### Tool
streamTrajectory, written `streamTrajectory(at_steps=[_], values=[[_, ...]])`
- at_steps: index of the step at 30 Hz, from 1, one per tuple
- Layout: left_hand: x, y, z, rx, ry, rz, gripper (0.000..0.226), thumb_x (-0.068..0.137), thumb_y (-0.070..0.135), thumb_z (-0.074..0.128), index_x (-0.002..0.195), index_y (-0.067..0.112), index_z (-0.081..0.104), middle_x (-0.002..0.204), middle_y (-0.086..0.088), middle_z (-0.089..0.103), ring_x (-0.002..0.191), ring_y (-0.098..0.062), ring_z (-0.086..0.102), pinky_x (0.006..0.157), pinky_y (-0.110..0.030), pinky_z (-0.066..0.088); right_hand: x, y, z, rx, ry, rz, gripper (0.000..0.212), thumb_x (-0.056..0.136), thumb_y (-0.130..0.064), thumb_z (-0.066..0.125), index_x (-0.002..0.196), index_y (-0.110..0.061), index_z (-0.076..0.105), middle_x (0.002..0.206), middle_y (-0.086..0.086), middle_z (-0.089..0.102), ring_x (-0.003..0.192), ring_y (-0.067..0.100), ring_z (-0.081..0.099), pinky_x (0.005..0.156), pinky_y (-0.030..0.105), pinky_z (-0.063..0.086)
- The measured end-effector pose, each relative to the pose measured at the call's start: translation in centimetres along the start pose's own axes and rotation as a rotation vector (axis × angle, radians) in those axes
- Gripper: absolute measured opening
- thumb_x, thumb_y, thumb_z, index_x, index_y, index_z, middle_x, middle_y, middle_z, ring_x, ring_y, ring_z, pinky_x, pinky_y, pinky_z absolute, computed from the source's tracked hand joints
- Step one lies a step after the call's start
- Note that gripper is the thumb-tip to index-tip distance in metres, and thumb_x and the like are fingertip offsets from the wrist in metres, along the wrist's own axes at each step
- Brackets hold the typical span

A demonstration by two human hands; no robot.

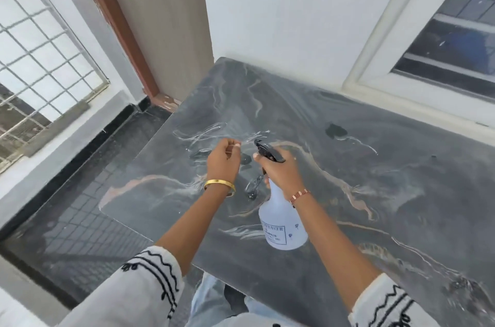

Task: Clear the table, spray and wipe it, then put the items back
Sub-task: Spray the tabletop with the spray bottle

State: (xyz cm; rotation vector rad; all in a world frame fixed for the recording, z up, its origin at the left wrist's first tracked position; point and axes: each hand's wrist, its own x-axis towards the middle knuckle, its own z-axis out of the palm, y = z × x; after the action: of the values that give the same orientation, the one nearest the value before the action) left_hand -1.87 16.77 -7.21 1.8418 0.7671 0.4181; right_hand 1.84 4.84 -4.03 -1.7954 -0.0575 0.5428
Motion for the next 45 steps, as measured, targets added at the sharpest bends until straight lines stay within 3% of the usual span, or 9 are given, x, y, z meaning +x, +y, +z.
streamTrajectory(at_steps=[7, 10, 15, 23, 29, 32, 35, 41, 45], values=[[3.3, -0.3, -0.6, 0.046, -0.163, 0.036, 0.016, 0.089, 0.016, 0.049, 0.096, 0.008, 0.062, 0.091, -0.008, 0.065, 0.078, -0.015, 0.054, 0.075, -0.025, 0.042, -1.0, 1.0, -0.9, -0.009, -0.031, 0.011, 0.017, 0.083, -0.015, 0.068, 0.088, 0.0, 0.061, 0.073, 0.014, 0.058, 0.041, 0.01, 0.051, 0.041, 0.021, 0.046], [4.2, -0.6, -0.9, 0.066, -0.19, 0.046, 0.016, 0.089, 0.016, 0.049, 0.095, 0.01, 0.062, 0.089, -0.005, 0.064, 0.077, -0.014, 0.053, 0.074, -0.023, 0.039, -1.0, 1.3, -1.0, -0.005, 0.023, 0.038, 0.01, 0.082, -0.014, 0.069, 0.084, -0.006, 0.062, 0.07, 0.011, 0.059, 0.037, 0.008, 0.051, 0.037, 0.021, 0.045], [4.7, -0.9, -1.2, 0.083, -0.205, 0.068, 0.015, 0.089, 0.016, 0.049, 0.093, 0.01, 0.062, 0.085, 0.0, 0.06, 0.078, -0.014, 0.053, 0.074, -0.023, 0.038, 0.2, 1.2, 0.6, -0.016, 0.249, 0.114, 0.031, 0.077, -0.026, 0.073, 0.083, 0.002, 0.063, 0.059, 0.006, 0.058, 0.029, 0.01, 0.042, 0.034, 0.02, 0.038], [4.7, -0.5, -1.2, 0.109, -0.21, 0.082, 0.016, 0.089, 0.016, 0.048, 0.094, 0.011, 0.062, 0.086, -0.004, 0.063, 0.081, -0.018, 0.056, 0.077, -0.031, 0.045, 1.6, 1.7, 0.9, -0.074, 0.325, 0.152, 0.034, 0.074, -0.032, 0.074, 0.067, -0.004, 0.056, 0.053, 0.009, 0.052, 0.03, 0.014, 0.041, 0.038, 0.023, 0.04], [5.1, -0.9, -1.2, 0.13, -0.178, 0.079, 0.017, 0.088, 0.014, 0.048, 0.097, 0.009, 0.062, 0.098, -0.008, 0.067, 0.091, -0.022, 0.059, 0.078, -0.027, 0.042, 1.8, 1.9, 0.3, -0.118, 0.225, 0.112, 0.033, 0.073, -0.03, 0.077, 0.081, -0.006, 0.056, 0.065, 0.006, 0.057, 0.039, 0.017, 0.052, 0.044, 0.023, 0.045], [5.2, -1.1, -1.1, 0.146, -0.175, 0.085, 0.017, 0.088, 0.014, 0.049, 0.098, 0.009, 0.062, 0.099, -0.01, 0.066, 0.092, -0.022, 0.058, 0.078, -0.027, 0.041, 1.7, 2.0, 0.1, -0.125, 0.206, 0.131, 0.032, 0.075, -0.025, 0.076, 0.089, -0.002, 0.06, 0.066, 0.006, 0.06, 0.035, 0.015, 0.053, 0.039, 0.022, 0.047], [5.1, -1.1, -0.9, 0.138, -0.178, 0.087, 0.017, 0.088, 0.014, 0.049, 0.097, 0.008, 0.062, 0.1, -0.011, 0.066, 0.092, -0.023, 0.058, 0.08, -0.028, 0.043, 1.9, 2.0, 0.0, -0.135, 0.254, 0.142, 0.038, 0.076, -0.025, 0.075, 0.086, 0.009, 0.061, 0.063, 0.014, 0.058, 0.031, 0.015, 0.049, 0.037, 0.025, 0.047], [5.3, -1.1, -0.3, 0.119, -0.184, 0.086, 0.016, 0.088, 0.014, 0.049, 0.096, 0.009, 0.063, 0.1, -0.008, 0.066, 0.088, -0.016, 0.056, 0.078, -0.025, 0.042, 2.1, 2.3, -0.6, -0.062, 0.315, 0.143, 0.03, 0.076, -0.023, 0.075, 0.079, 0.0, 0.057, 0.056, 0.009, 0.057, 0.032, 0.018, 0.045, 0.04, 0.026, 0.045], [5.4, -1.1, 0.1, 0.117, -0.191, 0.091, 0.016, 0.088, 0.014, 0.05, 0.096, 0.01, 0.063, 0.1, -0.006, 0.066, 0.087, -0.014, 0.055, 0.077, -0.024, 0.042, 2.1, 2.0, -1.0, 0.012, 0.239, 0.155, 0.032, 0.075, -0.024, 0.077, 0.084, -0.001, 0.056, 0.057, 0.009, 0.057, 0.03, 0.015, 0.048, 0.038, 0.024, 0.045]])
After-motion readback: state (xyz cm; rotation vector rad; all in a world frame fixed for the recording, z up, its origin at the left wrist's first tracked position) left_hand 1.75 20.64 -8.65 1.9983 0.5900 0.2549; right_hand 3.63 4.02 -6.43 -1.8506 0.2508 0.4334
